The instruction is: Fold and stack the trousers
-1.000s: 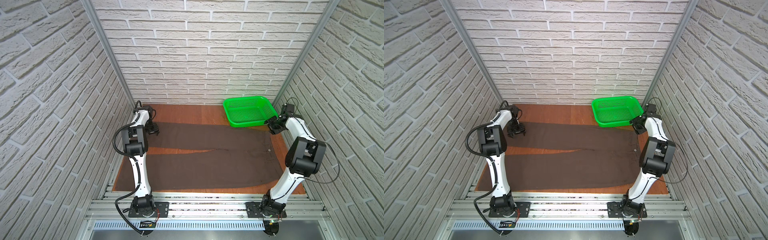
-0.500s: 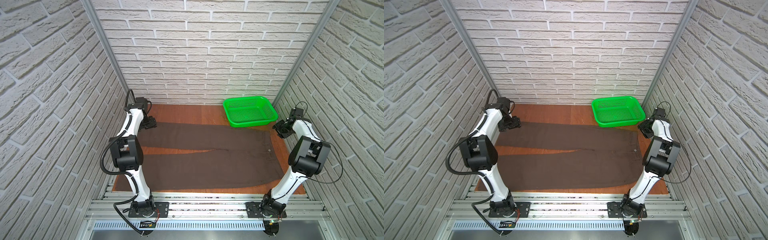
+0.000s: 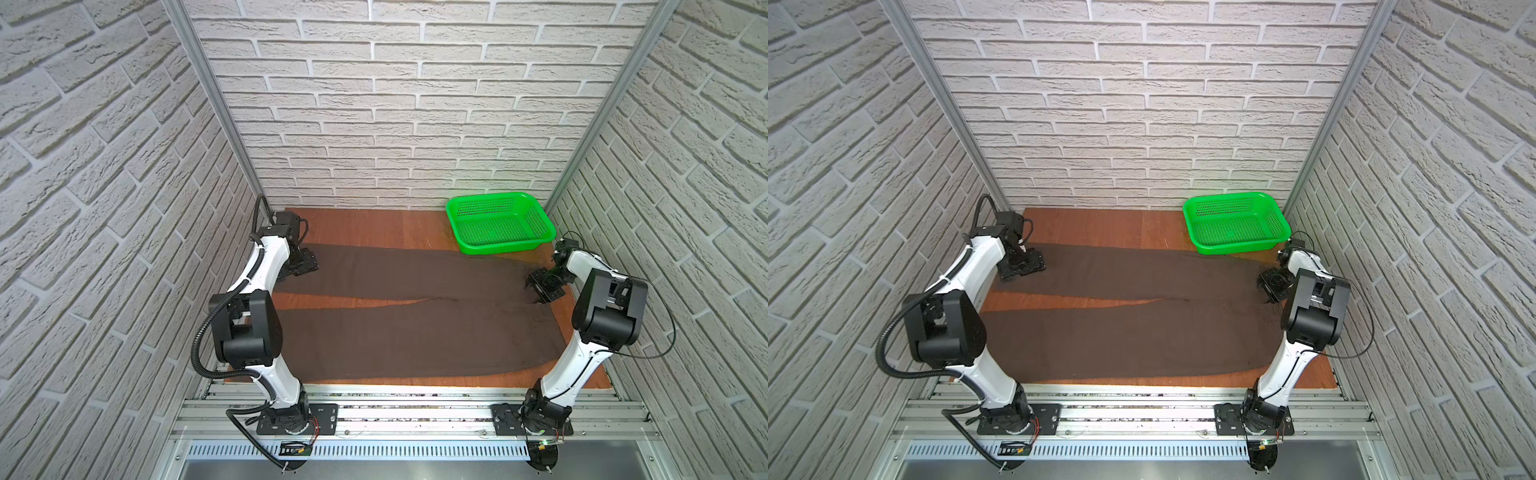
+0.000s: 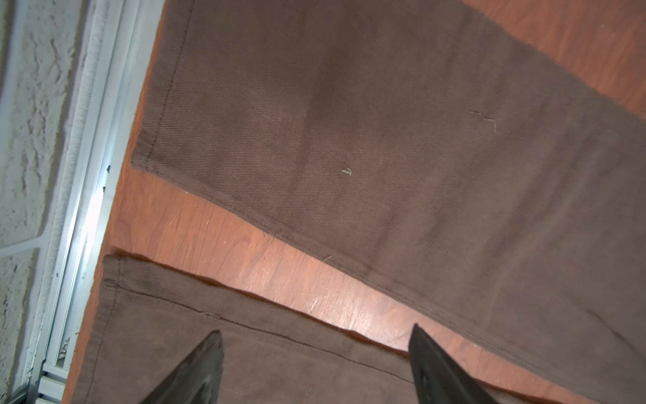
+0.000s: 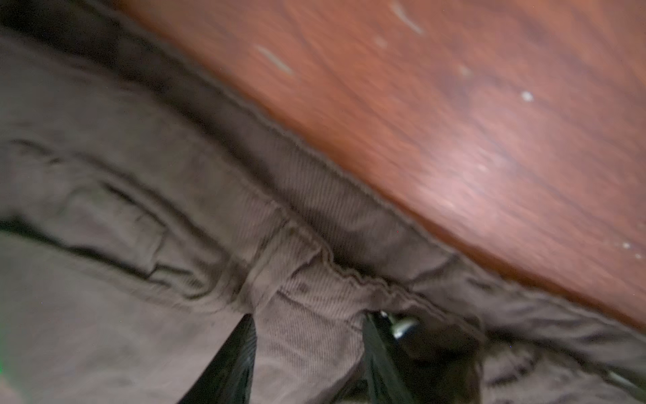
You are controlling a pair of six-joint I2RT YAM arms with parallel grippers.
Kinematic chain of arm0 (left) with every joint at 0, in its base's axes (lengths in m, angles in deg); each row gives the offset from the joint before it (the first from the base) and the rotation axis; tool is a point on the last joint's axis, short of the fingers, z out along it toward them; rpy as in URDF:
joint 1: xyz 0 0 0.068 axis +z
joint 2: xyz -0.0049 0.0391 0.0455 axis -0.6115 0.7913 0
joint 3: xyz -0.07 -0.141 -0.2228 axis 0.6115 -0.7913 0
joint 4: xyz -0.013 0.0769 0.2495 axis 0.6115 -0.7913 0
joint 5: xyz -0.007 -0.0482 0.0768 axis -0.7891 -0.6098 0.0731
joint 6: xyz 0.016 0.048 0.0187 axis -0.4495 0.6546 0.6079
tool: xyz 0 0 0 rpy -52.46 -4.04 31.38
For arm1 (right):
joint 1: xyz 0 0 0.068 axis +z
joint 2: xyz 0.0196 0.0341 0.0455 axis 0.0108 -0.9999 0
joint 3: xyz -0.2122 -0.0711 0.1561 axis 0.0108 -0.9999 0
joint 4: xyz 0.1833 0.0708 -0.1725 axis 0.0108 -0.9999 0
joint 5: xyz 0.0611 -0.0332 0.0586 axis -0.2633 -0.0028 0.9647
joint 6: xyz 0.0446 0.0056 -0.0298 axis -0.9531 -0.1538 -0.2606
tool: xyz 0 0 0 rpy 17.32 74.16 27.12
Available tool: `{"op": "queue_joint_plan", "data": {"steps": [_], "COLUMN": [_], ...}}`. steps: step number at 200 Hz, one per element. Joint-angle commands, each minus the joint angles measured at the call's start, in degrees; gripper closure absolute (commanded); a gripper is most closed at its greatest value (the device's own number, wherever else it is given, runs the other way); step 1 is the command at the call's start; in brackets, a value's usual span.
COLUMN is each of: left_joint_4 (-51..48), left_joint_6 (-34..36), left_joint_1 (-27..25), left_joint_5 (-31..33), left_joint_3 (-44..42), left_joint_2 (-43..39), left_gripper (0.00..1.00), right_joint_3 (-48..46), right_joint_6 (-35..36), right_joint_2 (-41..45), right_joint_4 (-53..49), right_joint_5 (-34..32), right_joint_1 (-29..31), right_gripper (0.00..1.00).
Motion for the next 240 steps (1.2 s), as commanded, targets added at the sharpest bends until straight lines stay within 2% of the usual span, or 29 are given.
{"op": "queue_joint_plan", "data": {"steps": [1,45,65,95,137,157,191,240], "left_joint_4": [0.94,0.52,0.74,1.25,1.27,1.20,0.80,0.78], "left_joint_6": [-0.17,0.93,1.23,1.00,0.93,0.98,1.53,1.55], "left_joint_1": [0.29,1.34,1.82,1.85,1.45,1.36,1.34,1.21], "left_joint_5": [1.31,1.41,1.21,-0.11,-0.55,-0.69,-2.39,-5.34], "left_joint_3": [-0.91,-1.43,-2.16,-2.38,-2.10,-1.67,-0.52,-1.69], "left_joint_2": [-3.38,-5.26,-5.82,-5.97,-6.33,-6.03,-4.69,-5.31], "left_gripper": [0.17,0.17,0.17,0.17,0.17,0.17,0.17,0.15], "right_joint_3": [-4.62,-10.38,-11.58,-7.71,-1.24,2.11,7.25,7.58], "right_joint_6": [-2.53,-2.09,0.15,4.90,10.71,11.75,10.61,8.81], "right_joint_2": [1.63,5.86,7.22,9.14,12.61,10.77,5.39,2.46], "right_joint_4": [-4.06,-3.35,-0.92,1.70,3.66,3.43,3.09,6.35], "right_joint_5": [-6.82,-9.98,-7.21,-1.09,-4.78,-6.64,-5.60,-7.21], "right_joint_1": [-1.45,-5.56,-6.69,-6.19,-6.30,-6.34,-6.24,-5.68], "right_gripper": [0.48,0.48,0.47,0.47,0.45,0.45,0.45,0.45]}}
